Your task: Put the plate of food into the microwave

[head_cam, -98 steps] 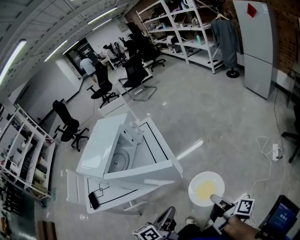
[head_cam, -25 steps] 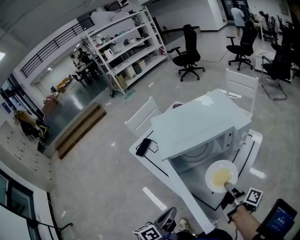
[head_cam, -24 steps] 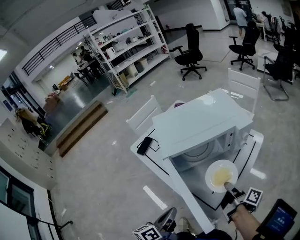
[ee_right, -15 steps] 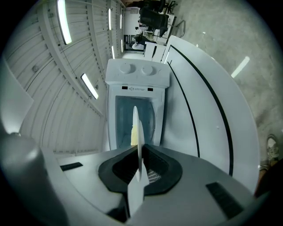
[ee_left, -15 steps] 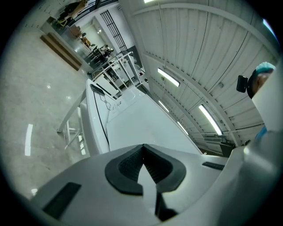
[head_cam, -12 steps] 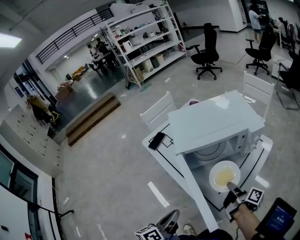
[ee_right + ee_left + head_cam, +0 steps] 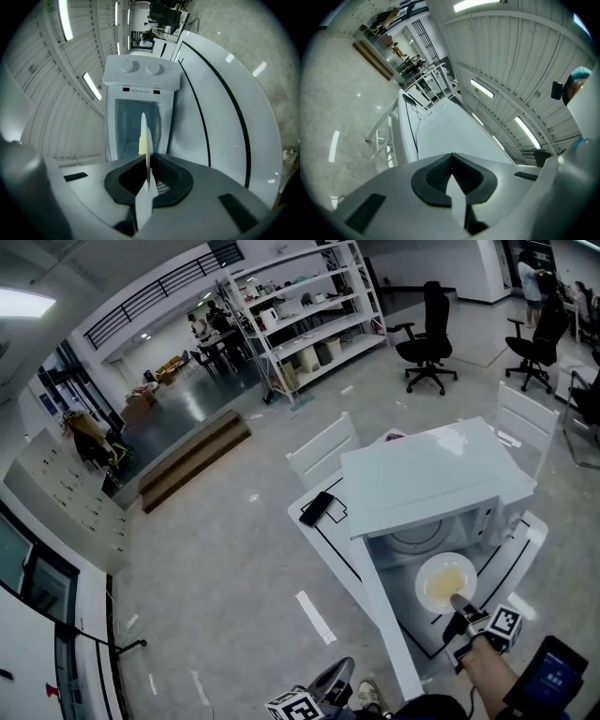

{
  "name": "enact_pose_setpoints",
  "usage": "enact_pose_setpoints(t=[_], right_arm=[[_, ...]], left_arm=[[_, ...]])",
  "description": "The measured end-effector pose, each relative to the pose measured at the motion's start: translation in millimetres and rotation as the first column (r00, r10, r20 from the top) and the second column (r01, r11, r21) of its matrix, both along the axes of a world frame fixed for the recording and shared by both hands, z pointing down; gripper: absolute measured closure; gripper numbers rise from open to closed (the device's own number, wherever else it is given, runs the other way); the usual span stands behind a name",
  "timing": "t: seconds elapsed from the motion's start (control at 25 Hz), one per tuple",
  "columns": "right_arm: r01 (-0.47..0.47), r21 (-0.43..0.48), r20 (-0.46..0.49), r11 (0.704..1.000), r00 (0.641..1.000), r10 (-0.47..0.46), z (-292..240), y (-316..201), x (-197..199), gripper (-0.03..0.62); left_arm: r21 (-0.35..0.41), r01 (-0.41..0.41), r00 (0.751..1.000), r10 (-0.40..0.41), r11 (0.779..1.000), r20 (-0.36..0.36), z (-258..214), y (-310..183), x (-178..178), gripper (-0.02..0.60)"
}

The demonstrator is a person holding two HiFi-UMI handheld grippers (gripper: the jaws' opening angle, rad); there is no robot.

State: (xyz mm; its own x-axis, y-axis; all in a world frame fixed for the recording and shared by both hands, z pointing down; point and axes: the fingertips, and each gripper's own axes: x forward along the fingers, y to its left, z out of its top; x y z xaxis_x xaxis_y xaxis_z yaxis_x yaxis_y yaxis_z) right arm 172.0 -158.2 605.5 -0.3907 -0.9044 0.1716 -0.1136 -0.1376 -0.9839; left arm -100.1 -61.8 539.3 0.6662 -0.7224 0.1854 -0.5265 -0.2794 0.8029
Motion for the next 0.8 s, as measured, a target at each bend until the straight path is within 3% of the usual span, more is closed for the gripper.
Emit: enact_pose_setpoints(t=[0.8], right_arm=[[0.076, -0.019, 0.010, 0.997, 0.997, -0.076, 21.8, -66.6, 3.7, 0.577]], left_arm=[[0.013, 0.135, 0.990, -0.135, 0.991, 0.032, -1.4, -5.2, 4.9, 0.575]])
